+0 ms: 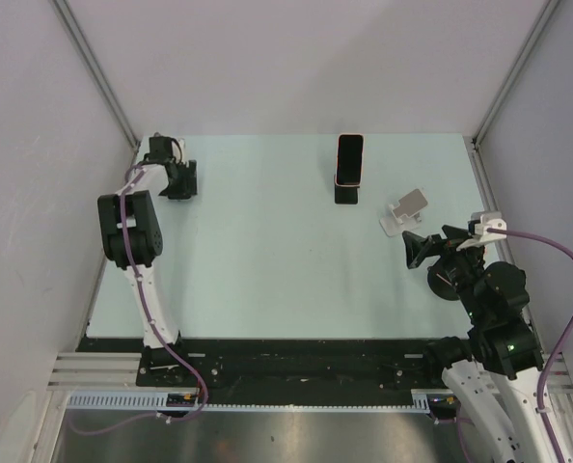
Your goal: Remove the phone from the phone stand
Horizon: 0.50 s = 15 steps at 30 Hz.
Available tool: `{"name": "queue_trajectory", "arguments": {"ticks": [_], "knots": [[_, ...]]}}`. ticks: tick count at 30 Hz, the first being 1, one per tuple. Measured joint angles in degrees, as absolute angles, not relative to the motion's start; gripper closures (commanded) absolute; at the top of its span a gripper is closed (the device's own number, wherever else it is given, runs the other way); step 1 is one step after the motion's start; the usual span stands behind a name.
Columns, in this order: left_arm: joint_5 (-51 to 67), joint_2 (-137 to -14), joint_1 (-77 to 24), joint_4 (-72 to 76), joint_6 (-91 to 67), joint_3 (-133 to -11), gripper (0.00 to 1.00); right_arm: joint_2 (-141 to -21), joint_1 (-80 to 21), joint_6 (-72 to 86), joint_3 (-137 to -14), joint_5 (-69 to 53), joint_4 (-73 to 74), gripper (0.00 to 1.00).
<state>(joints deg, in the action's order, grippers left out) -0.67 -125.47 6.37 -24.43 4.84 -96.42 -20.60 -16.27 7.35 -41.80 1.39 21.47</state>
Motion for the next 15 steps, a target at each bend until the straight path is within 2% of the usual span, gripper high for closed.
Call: {"name": "queue_trajectory", "arguments": {"ticks": [10,13,15], "knots": [[0.25,-126.28,8.14,-24.32,6.17,-97.30,0.66,-20.14,-17.21,5.89,-40.07,2.83,19.90,0.00],[0.23,-126.28,8.14,-24.32,6.55,-97.30,0.58,-19.88,-17.30,5.72,-39.99,3.07,19.66,0.00],[0.23,-126.28,8.14,-24.32,6.94,-97.30,0.57,-19.42,-17.32,5.65,-39.70,3.27,19.42,0.00]]}}
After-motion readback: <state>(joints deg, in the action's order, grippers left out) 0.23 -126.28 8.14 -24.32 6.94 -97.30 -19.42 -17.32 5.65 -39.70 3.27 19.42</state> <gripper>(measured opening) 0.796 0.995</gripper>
